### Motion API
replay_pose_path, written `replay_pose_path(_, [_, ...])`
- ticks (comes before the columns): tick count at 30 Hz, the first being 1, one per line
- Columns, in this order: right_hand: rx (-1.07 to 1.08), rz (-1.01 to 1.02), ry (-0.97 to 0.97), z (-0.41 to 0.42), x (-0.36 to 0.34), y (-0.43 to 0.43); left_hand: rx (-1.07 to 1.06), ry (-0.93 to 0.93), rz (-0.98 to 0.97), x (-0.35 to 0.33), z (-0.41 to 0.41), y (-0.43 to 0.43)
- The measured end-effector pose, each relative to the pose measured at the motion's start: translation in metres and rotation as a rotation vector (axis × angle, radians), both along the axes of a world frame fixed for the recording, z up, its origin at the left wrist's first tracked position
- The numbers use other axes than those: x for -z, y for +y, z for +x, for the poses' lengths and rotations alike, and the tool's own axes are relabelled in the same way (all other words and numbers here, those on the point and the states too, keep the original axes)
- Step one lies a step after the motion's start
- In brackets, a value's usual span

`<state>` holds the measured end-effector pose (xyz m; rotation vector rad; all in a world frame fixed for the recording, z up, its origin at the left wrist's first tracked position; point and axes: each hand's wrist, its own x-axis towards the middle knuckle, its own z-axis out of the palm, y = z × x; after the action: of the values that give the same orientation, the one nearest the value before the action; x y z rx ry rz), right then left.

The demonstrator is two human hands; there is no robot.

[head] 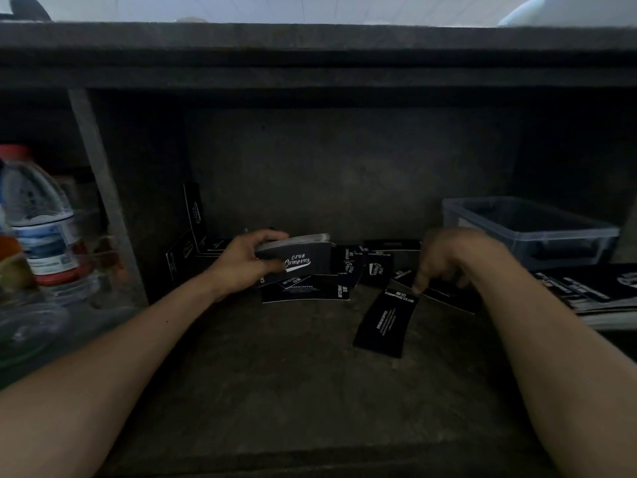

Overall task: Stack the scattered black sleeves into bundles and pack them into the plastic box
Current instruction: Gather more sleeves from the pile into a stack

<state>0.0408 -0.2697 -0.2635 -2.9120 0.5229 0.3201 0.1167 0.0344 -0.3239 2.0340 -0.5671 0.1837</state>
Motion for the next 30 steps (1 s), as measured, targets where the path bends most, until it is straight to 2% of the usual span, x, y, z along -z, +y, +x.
replay_pose_path(5, [-0.053, -0.097, -0.101, -0.005, -0.003, 0.01, 0.028, -0.009, 0.012, 0.002, -0.001, 0.001])
replay_pose_path(7, [-0.026, -0.164, -0.229, -0.007, -0.005, 0.009, 0.042, -0.009, 0.014, 0.002, -0.001, 0.0])
replay_pose_path(11, [0.176, -0.259, -0.631, -0.004, -0.016, 0.011, 0.04, 0.003, 0.001, 0.0, -0.004, -0.003])
replay_pose_path(12, [0.154, -0.229, -0.705, 0.0, -0.017, 0.015, 0.043, 0.013, -0.002, -0.001, -0.005, -0.003])
replay_pose_path(14, [-0.08, 0.009, -0.77, 0.009, -0.012, 0.026, 0.048, 0.041, 0.01, -0.003, -0.01, -0.002])
replay_pose_path(16, [-0.412, 0.332, -0.728, 0.014, 0.005, 0.048, 0.046, 0.071, 0.03, -0.005, -0.012, -0.001])
replay_pose_path(18, [-0.622, 0.456, -0.684, 0.02, 0.026, 0.066, 0.04, 0.076, 0.052, -0.006, -0.012, -0.001])
replay_pose_path(20, [-0.631, 0.491, -0.756, 0.031, 0.038, 0.073, 0.037, 0.057, 0.047, -0.005, -0.011, -0.003])
replay_pose_path(23, [-0.462, 0.213, -0.911, 0.022, 0.02, 0.069, 0.026, 0.017, 0.016, -0.001, -0.007, -0.002])
replay_pose_path(24, [-0.407, 0.155, -0.842, 0.011, 0.01, 0.066, 0.017, 0.029, 0.016, -0.001, -0.006, -0.002])
replay_pose_path(26, [-0.332, 0.14, -0.455, -0.018, -0.006, 0.063, 0.006, 0.075, 0.023, -0.002, -0.005, -0.002])
replay_pose_path(28, [-0.348, 0.08, -0.077, -0.049, -0.009, 0.065, 0.012, 0.108, 0.013, -0.004, -0.005, -0.003])
replay_pose_path(30, [-0.418, 0.05, 0.063, -0.074, 0.002, 0.065, 0.016, 0.114, -0.005, -0.005, -0.005, -0.004])
